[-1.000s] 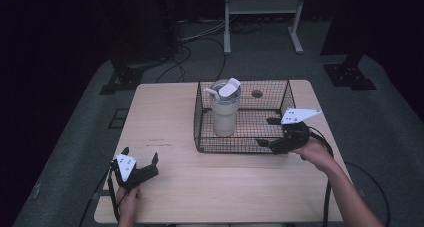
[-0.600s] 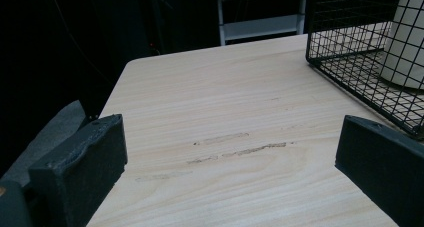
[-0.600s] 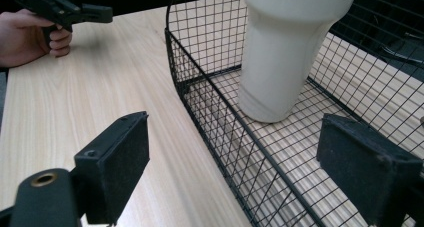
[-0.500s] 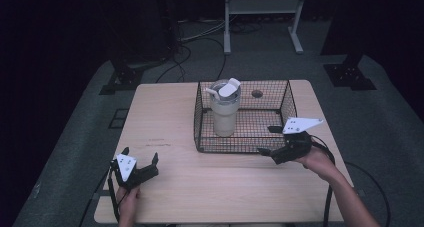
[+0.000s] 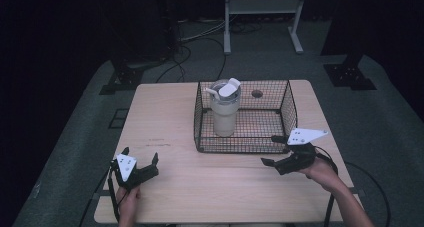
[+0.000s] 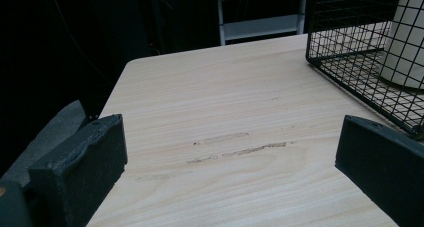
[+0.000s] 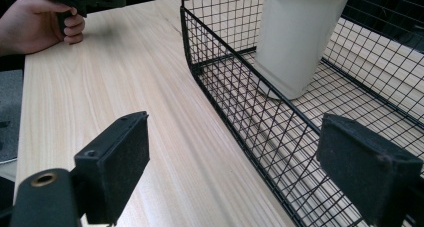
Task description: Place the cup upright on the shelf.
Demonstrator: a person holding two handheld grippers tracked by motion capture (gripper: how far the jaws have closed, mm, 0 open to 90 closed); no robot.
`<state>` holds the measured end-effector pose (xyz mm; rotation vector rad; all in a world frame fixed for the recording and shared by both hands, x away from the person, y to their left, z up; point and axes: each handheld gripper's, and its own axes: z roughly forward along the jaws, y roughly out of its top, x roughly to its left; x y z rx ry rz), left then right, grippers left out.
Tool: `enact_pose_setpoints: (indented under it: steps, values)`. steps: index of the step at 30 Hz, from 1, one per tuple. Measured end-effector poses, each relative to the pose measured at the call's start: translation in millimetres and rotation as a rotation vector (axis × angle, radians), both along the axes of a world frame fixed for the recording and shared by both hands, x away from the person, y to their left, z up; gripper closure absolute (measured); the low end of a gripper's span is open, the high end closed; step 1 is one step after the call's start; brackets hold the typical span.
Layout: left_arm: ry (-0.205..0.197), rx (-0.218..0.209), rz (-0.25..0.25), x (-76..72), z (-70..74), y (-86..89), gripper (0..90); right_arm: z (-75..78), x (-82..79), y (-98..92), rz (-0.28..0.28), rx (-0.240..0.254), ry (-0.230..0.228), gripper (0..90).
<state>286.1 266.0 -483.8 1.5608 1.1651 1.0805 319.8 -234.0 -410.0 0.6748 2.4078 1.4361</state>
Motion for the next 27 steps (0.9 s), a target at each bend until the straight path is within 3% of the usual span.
enact_pose_setpoints:
  steps: [13, 27]
  values:
    - [0.0, 0.001, -0.001, 0.0, -0.1, -0.4, 0.0, -12.1, -12.1, -4.0, 0.003, 0.009, 0.0, 13.0]
    - [0.001, 0.003, -0.002, -0.2, -0.1, -0.6, 0.0, -27.3, -21.2, -17.5, -0.03, 0.027, 0.012, 13.0]
